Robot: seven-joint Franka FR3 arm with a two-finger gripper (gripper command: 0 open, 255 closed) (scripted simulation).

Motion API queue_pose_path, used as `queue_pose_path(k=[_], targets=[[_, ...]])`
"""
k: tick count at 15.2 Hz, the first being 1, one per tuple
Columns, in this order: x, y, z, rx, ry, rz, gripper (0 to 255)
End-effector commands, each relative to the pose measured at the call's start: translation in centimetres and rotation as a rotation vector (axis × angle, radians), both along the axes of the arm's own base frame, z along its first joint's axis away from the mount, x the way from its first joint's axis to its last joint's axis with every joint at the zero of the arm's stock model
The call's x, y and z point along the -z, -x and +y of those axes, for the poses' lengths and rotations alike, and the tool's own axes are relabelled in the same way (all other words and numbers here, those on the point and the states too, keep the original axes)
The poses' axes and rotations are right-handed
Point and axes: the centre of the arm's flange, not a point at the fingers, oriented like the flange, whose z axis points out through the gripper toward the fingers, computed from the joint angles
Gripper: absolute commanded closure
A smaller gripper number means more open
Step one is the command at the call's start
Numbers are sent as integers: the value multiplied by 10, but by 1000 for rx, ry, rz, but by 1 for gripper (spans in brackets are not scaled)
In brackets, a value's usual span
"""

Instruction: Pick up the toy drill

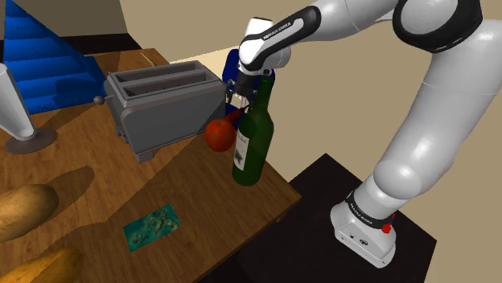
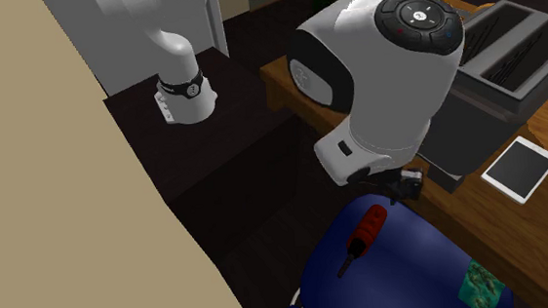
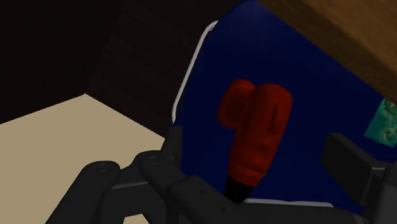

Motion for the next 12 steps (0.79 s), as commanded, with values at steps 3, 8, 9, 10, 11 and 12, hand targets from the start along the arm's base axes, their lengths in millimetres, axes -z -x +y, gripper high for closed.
queue_pose_path(k=[3, 8, 9, 10, 11, 12], targets=[[31, -32, -23, 146, 7, 0, 0], [59, -39, -28, 178, 8, 0, 0], [64, -39, -28, 178, 8, 0, 0], [69, -39, -28, 178, 8, 0, 0], [75, -39, -28, 178, 8, 0, 0], [78, -39, -28, 178, 8, 0, 0]])
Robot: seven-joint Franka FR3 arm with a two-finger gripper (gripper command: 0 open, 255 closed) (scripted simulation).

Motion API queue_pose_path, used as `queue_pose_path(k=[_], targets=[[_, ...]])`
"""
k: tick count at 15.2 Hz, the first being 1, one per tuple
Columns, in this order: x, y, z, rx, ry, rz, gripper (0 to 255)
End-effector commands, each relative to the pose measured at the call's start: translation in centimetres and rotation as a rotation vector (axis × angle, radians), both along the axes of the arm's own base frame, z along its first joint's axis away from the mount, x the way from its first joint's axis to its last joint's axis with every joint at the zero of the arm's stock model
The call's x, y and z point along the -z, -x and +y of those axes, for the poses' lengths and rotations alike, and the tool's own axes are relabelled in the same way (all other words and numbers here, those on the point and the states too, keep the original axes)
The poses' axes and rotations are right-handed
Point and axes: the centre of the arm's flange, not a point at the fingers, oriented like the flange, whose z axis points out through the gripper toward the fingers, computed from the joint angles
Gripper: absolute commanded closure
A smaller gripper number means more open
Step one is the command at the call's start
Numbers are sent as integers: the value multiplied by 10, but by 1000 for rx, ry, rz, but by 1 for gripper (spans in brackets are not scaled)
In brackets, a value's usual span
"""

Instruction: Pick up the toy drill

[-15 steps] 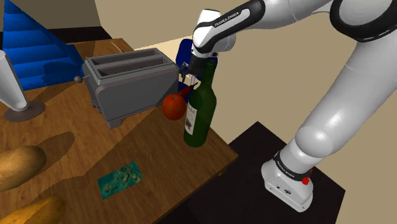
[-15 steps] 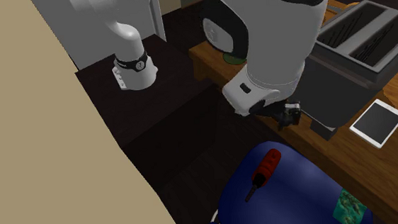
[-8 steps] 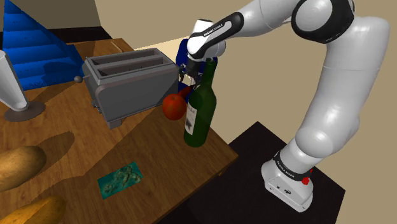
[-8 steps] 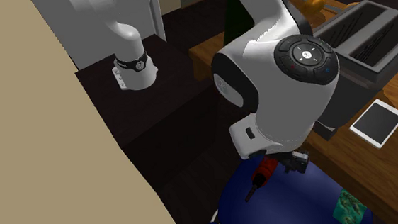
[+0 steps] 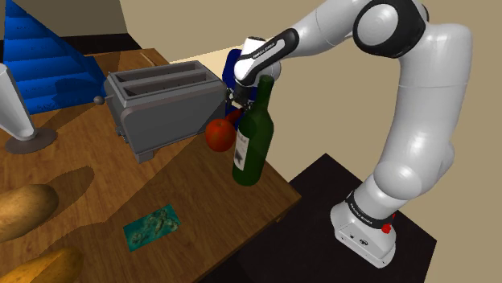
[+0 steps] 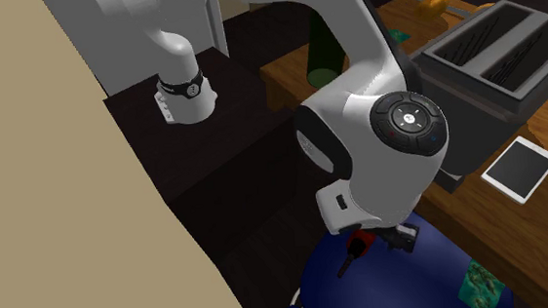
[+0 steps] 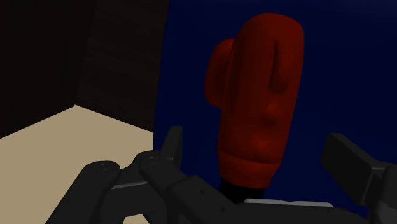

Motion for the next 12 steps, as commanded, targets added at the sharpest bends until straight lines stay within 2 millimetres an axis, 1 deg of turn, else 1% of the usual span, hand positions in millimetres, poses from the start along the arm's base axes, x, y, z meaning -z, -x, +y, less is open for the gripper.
queue_pose_path(k=[1, 2, 11, 12], targets=[[5, 0, -1, 0, 0, 0, 0], [5, 0, -1, 0, 0, -1, 255], [5, 0, -1, 0, 0, 0, 255], [-1, 0, -1, 0, 0, 0, 255]])
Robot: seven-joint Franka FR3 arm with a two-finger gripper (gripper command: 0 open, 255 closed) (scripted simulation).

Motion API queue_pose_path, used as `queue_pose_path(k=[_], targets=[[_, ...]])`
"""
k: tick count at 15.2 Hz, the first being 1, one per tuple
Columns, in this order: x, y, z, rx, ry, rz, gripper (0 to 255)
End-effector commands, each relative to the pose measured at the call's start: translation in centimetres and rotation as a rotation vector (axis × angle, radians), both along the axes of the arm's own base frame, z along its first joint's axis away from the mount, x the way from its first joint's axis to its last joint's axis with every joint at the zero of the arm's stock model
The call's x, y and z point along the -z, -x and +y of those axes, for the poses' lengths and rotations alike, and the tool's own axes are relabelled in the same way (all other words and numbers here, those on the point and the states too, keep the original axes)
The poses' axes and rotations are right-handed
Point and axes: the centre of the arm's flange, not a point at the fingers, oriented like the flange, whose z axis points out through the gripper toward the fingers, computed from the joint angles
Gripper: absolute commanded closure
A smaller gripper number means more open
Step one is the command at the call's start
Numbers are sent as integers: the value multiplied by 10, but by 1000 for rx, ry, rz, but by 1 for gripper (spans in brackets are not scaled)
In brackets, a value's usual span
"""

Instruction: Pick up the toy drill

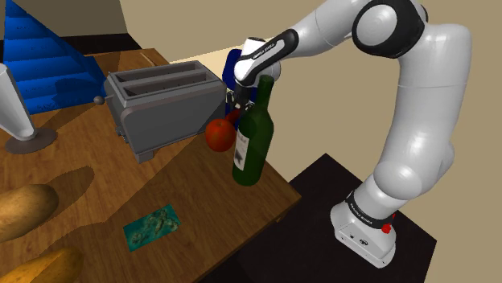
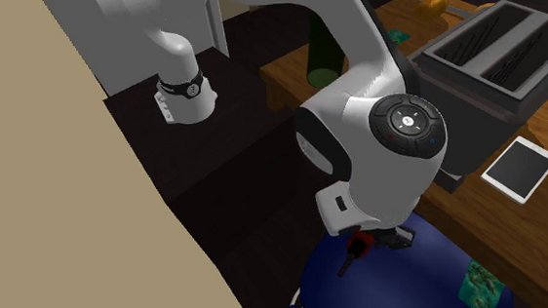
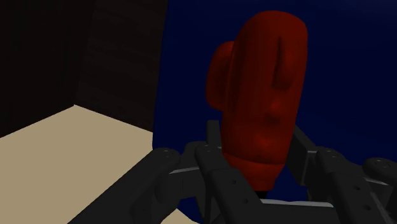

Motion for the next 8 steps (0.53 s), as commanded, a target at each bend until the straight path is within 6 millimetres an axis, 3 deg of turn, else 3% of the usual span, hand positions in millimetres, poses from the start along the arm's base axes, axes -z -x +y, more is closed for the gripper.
queue_pose_path(k=[1, 8], targets=[[-8, 0, 0, 0, 0, 0, 255], [-45, 0, 0, 0, 0, 0, 255]])
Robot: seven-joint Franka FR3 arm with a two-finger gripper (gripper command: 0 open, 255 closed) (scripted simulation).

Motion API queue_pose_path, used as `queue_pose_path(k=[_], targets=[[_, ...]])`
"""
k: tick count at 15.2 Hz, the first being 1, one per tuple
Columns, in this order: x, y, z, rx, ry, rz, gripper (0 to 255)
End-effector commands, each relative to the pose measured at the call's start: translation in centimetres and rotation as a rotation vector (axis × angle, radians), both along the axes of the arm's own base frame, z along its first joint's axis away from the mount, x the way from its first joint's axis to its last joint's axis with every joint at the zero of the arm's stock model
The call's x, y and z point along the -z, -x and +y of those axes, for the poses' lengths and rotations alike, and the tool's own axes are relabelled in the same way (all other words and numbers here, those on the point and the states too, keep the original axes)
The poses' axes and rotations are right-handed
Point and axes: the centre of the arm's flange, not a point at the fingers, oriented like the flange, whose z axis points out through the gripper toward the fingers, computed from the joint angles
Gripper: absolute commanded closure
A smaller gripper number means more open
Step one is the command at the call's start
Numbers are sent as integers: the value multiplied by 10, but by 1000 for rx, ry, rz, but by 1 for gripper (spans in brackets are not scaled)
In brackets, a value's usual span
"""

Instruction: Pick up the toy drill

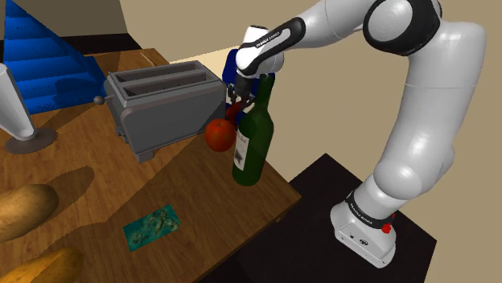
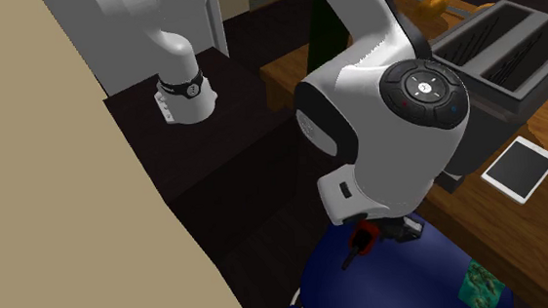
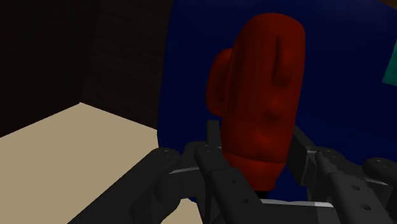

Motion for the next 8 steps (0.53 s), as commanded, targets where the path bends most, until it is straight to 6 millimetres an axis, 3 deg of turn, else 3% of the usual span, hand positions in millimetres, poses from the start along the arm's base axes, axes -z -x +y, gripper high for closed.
queue_pose_path(k=[1, 6, 8], targets=[[-10, 0, 1, 0, 0, 0, 255], [-37, 0, 1, 0, 0, 0, 255], [-38, 0, 1, 0, 0, 0, 255]])
